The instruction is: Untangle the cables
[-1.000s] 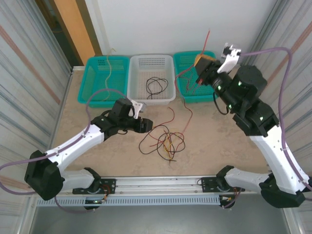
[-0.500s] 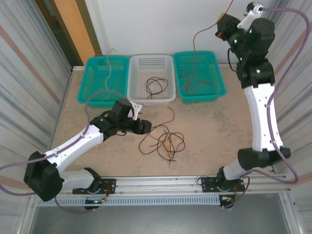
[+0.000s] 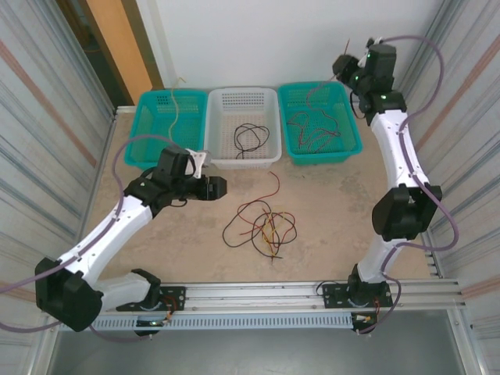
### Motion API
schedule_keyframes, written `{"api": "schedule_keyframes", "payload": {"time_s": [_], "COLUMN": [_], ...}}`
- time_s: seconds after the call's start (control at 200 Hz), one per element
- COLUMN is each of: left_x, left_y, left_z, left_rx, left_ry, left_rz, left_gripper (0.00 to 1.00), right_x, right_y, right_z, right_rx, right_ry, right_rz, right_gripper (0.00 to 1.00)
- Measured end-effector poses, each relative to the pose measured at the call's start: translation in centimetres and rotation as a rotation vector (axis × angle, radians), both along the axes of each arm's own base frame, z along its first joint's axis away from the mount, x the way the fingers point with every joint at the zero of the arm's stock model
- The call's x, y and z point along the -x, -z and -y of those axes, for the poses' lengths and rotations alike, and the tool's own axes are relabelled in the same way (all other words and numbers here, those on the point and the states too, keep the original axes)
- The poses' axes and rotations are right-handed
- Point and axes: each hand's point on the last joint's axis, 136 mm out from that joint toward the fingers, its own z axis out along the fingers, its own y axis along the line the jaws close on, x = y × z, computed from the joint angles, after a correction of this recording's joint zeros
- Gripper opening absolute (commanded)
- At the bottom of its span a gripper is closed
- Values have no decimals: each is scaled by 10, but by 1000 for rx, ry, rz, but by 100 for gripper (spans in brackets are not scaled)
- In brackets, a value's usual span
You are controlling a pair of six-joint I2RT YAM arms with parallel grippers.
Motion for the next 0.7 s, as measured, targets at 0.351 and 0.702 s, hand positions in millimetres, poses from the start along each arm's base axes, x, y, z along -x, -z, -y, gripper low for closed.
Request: {"api": "schedule_keyframes", "payload": {"time_s": [0.351, 0.702], "left_x": [22, 14], "left_y": [42, 68], "left_z": [9, 92], "left_rx": [-22, -63], "left_ry": [42, 240], "left_rz": [-124, -159], "left_gripper": [60, 47], "right_x": [113, 301], "right_y": [117, 180], "right_z": [-26, -101], "right_rx": [70, 229], "right_ry": [-12, -230], "right_rz": [-341, -436], "right_gripper": [59, 58]}}
